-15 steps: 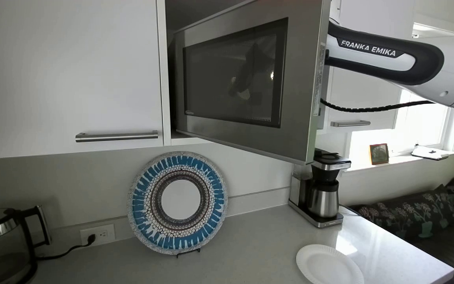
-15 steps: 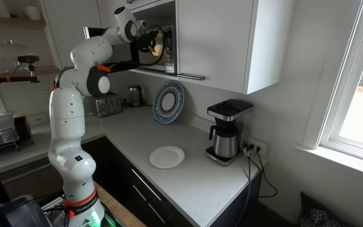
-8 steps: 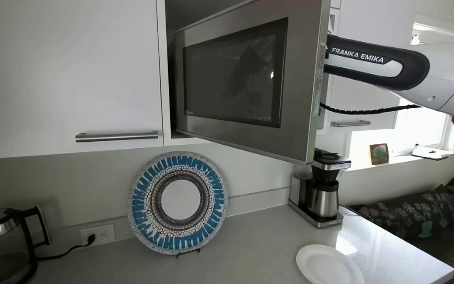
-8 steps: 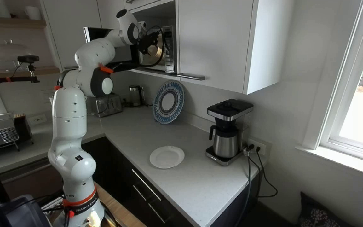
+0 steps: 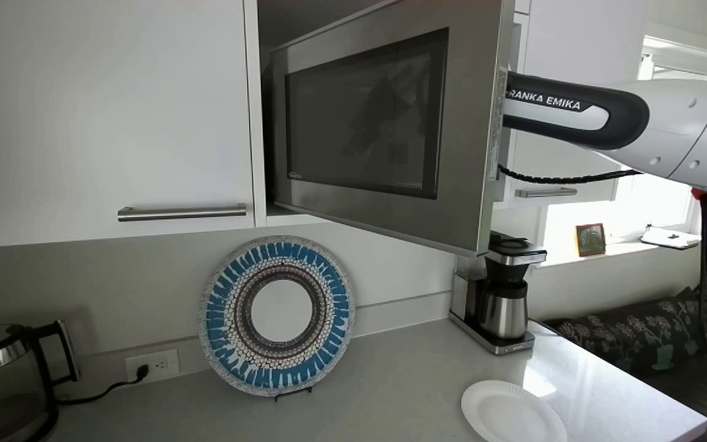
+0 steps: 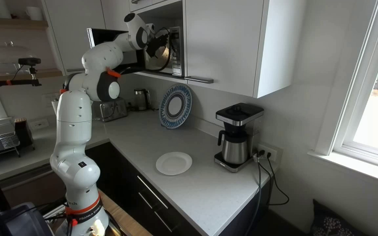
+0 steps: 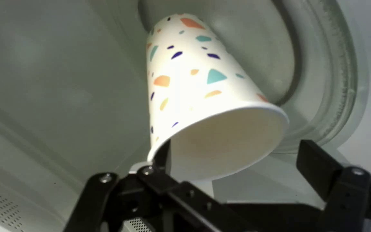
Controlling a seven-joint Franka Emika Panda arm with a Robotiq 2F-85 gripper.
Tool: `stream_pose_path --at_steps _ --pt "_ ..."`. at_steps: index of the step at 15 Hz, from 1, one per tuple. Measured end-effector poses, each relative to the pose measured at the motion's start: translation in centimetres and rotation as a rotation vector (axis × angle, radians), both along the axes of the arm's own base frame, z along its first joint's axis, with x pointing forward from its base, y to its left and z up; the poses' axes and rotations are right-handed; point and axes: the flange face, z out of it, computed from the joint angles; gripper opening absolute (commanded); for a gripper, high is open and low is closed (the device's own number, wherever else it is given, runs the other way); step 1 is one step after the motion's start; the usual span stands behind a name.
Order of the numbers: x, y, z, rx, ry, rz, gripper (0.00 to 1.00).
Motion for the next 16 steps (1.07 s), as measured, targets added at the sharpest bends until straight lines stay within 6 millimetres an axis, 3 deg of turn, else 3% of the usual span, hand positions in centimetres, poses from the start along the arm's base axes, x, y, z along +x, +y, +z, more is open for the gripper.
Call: stream_pose_path --at_steps 5,10,13,14,15,16 --pt "-0.1 -0.5 0.6 0.067 -0.02 -0.051 0.34" --pt "-0.5 -0.9 1.3 0.126 -0.034 -0.123 0.0" --pt "-0.7 -1.2 1.7 0.149 -0.045 -0.157 0.0" --pt "-0.7 -1.2 1.7 0.155 -0.047 -0.165 0.08" --pt "-0.6 -1.2 1.7 0.16 -0.049 -0.171 0.3" --pt "-0.6 -1.2 1.7 0.162 -0.049 -0.175 0.33"
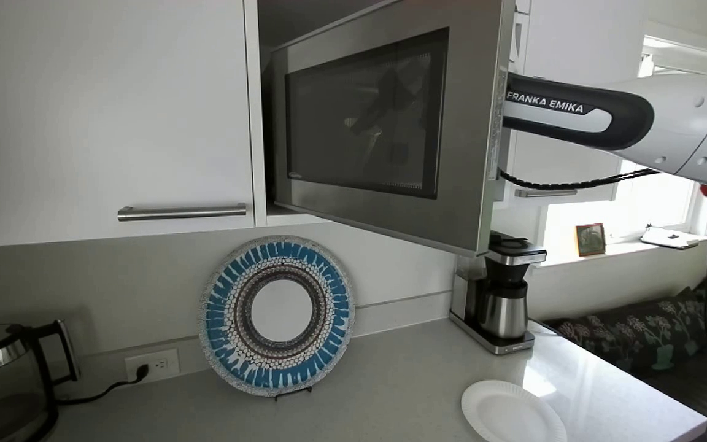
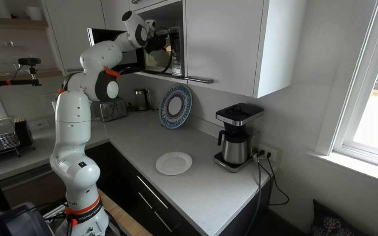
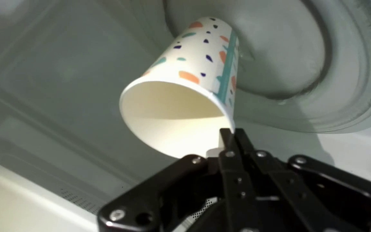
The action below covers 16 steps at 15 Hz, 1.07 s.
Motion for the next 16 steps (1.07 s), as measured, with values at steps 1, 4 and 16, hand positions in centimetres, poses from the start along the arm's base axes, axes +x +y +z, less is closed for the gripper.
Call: stream_pose_path --at_steps 1,4,16 --pt "0.0 0.0 0.0 0.003 -0.001 -0.004 0.33" --pt "0.1 0.0 -0.2 0.008 0.003 -0.011 0.54" --pt "1.0 0.6 -1.3 0.101 -0.01 -0.042 1.0"
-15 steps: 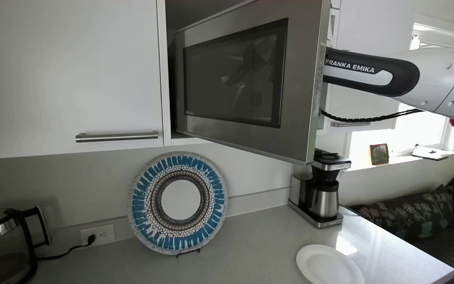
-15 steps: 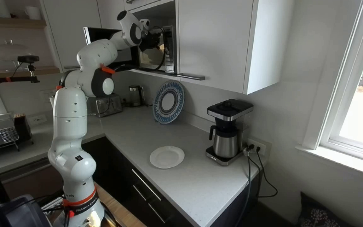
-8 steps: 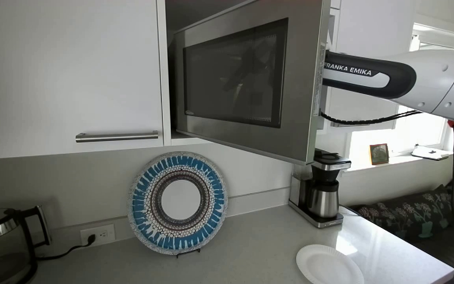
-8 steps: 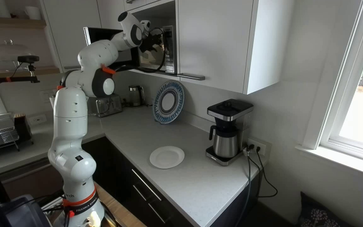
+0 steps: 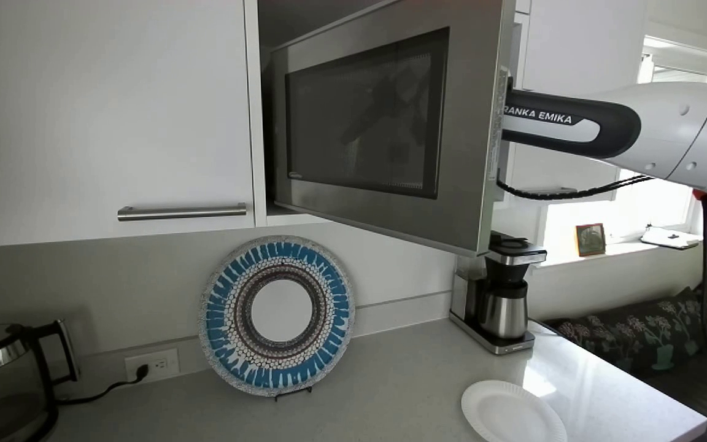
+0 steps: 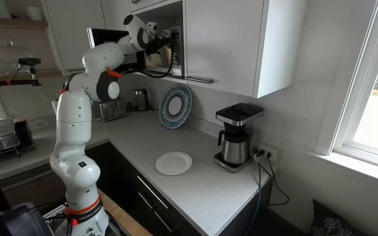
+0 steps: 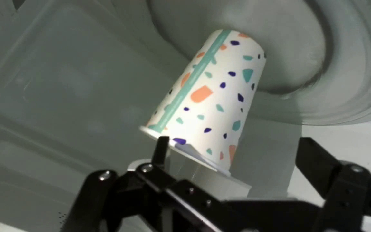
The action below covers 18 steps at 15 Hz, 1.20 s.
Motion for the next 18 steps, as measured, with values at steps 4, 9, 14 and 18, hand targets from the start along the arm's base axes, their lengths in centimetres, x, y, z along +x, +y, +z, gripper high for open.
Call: stream_pose_path --at_steps 4,9,14,18 --pt "0.2 -0.1 0.1 0.142 -0.055 -0.086 1.0" --pt "-1.2 0.0 0.7 0.29 -0.064 -0.192 1.0" --pt "-4.4 0.1 2.3 0.339 -0.026 -0.262 1.0" --pt "-6.9 -0.2 2.9 0.355 0.024 -0.328 1.0"
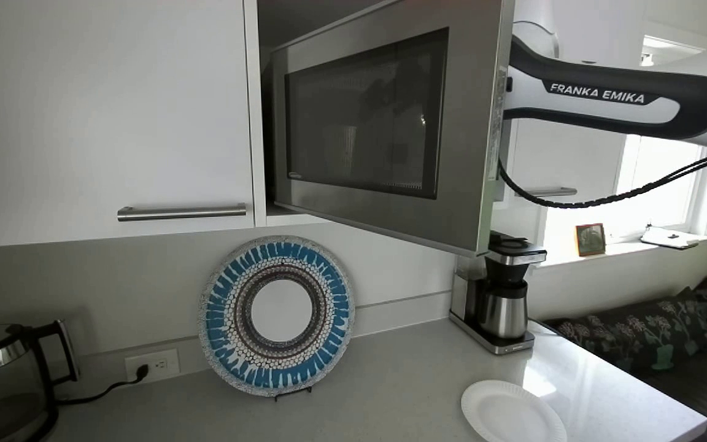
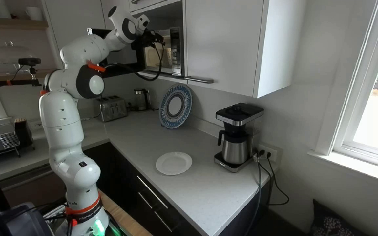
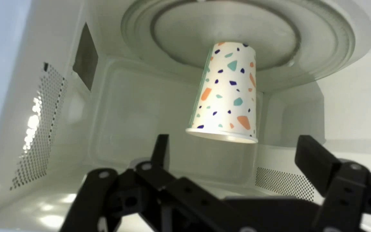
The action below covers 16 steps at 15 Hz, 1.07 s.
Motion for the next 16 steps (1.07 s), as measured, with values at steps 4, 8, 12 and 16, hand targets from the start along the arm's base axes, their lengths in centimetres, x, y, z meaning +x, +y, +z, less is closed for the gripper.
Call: stream_pose_path --at_steps 4,8,12,16 --pt "-1.6 -0.2 -0.6 0.055 0.099 -0.009 1.0" --pt "-2.4 -1.9 -1.2 0.126 0.171 0.055 1.0" --pt "-3.9 -6.1 -1.4 0.204 0.216 0.147 1.0" --pt "-6.5 -11.2 -1.1 0.271 0.233 0.236 1.0"
